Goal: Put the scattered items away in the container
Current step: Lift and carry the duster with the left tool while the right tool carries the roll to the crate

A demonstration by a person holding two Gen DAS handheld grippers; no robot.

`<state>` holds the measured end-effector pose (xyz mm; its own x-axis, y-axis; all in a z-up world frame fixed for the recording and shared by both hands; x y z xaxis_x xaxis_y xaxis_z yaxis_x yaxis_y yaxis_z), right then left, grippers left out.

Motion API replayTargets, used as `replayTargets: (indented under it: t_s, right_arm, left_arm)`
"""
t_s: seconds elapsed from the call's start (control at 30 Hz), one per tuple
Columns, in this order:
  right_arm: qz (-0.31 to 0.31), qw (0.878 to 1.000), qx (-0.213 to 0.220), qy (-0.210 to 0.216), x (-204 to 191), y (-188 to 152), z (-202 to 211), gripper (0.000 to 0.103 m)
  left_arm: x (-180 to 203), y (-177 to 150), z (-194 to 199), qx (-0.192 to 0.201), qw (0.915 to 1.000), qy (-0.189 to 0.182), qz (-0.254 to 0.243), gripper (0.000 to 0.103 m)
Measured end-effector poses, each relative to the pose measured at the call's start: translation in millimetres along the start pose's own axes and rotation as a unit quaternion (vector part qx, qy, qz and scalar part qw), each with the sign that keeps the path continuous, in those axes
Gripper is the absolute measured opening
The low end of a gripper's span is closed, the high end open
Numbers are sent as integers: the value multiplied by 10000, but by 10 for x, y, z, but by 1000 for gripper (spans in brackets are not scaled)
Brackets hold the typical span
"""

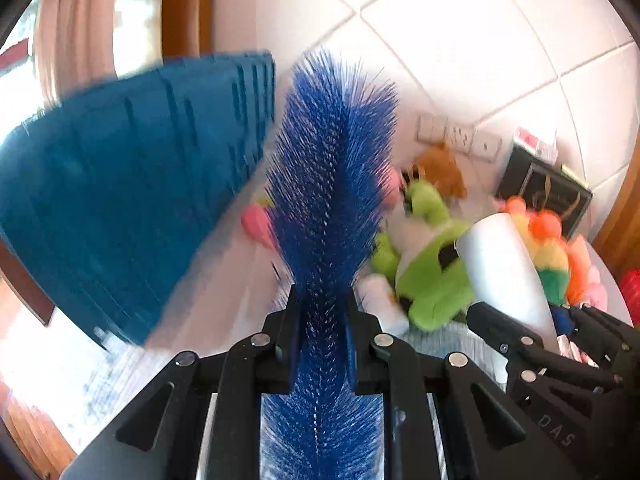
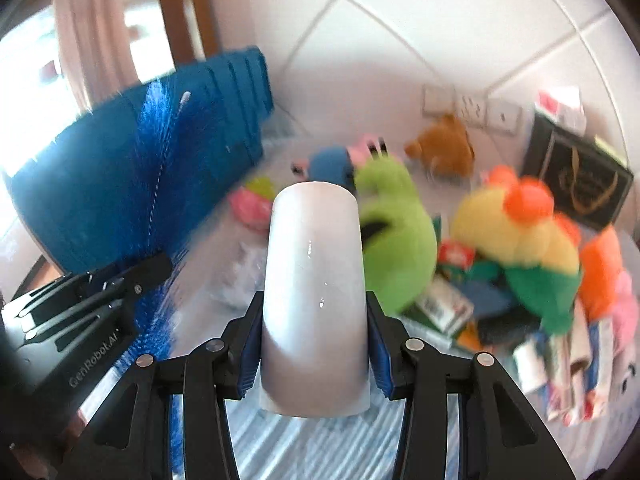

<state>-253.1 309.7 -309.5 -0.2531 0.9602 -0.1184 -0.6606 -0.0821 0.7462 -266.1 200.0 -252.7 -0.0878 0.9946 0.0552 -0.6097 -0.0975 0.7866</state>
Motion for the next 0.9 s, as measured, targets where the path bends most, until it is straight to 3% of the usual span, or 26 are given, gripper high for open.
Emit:
replayTargets:
  t_s: [0.2, 0.4, 0.7, 0.9]
  right_arm:
    - [279, 9975, 626, 181, -253, 634, 401, 45]
    - [477, 9927, 1097, 156, -512, 1319, 760, 45]
    - [522, 9918, 1167, 91, -1066, 2312, 729, 45]
    - [477, 9924, 1132, -116, -1698, 3021, 497, 45]
  left_arm:
    - [-107, 667, 522, 753, 9970, 181, -39, 16]
    - [-191, 1564, 1003, 1388, 9900, 174, -197, 16]
    - [-648, 2597, 939, 1290, 9915, -87, -120, 16]
    - [-1307, 3384, 895, 1318, 9903, -443, -13, 15]
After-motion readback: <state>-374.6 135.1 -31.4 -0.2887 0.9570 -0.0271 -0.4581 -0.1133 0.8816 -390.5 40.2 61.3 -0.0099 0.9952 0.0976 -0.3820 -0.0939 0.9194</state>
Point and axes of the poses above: each gripper's, at about its wrist camera, not at the fingertips, and z roughly against the way its jaws point, x to its right, y to its top, the point moved 6 cm from there along -z, roughly the way its jaws point, and after that the axes turned 1 degree about -y, right-handed, at the moved point
